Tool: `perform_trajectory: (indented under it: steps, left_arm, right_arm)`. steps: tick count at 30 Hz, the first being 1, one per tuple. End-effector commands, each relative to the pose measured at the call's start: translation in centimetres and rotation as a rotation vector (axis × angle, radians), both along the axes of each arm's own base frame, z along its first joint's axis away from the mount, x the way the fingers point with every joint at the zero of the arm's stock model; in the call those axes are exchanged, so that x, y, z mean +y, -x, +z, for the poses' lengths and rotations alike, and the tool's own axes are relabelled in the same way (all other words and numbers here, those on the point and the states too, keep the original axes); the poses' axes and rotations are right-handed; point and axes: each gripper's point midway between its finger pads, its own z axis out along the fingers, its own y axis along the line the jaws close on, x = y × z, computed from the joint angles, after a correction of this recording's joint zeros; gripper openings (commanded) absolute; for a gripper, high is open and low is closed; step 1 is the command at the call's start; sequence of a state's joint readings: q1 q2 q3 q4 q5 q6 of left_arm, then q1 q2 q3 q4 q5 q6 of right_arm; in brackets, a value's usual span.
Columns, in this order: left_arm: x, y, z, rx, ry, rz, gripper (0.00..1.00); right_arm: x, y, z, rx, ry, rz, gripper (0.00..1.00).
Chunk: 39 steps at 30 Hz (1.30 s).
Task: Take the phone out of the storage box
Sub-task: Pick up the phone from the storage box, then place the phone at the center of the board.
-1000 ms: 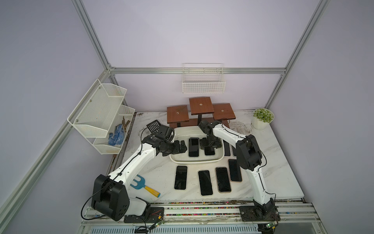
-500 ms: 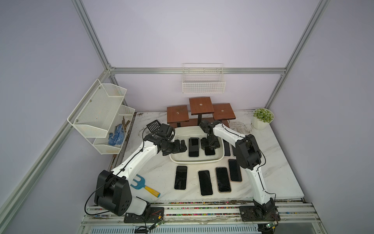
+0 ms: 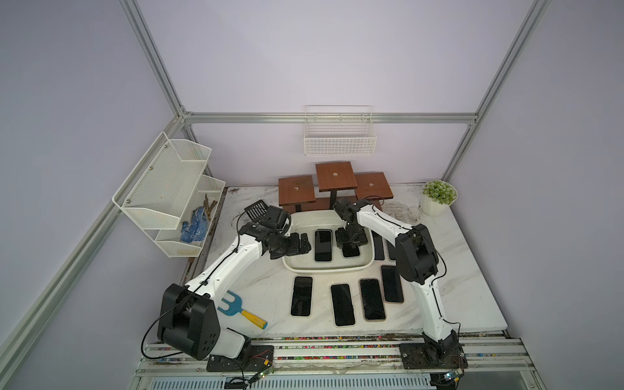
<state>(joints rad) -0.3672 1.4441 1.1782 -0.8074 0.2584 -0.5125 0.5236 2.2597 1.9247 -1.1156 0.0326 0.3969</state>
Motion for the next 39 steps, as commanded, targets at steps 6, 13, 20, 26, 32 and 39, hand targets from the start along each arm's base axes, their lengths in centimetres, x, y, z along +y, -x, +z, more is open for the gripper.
perform_trajectory:
  steps: [6,13,20,26,32,39]
  left_arm:
    - [-0.7,-1.2,1.7,-0.048,0.036,-0.016,1.0]
    - [-1.1,-1.6,1.6,-0.048,0.047,-0.029,1.0]
    - [-1.8,-2.3,1.2,-0.04,0.062,-0.051,1.0]
    - [-2.4,-2.8,1.1,-0.038,0.077,-0.068,1.0]
    - [-2.9,-3.1,1.1,-0.032,0.093,-0.088,1.0]
    - [-2.7,-2.7,0.9,-0.038,0.084,-0.096,1.0]
  right_arm:
    - [0.3,-0.2,9.1,-0.16,-0.11,0.014,0.56]
    - [-2.4,2.9,12.7,-0.205,-0.093,-0.019,0.56]
    - [-9.3,9.1,12.6,-0.192,0.029,-0.088,0.58]
    - [-15.7,14.3,10.3,-0.137,0.105,-0.267,0.58]
    - [-19.9,17.3,7.2,-0.051,0.215,-0.388,0.59]
    - [-21.5,18.2,5.2,0.062,0.345,-0.375,0.61]
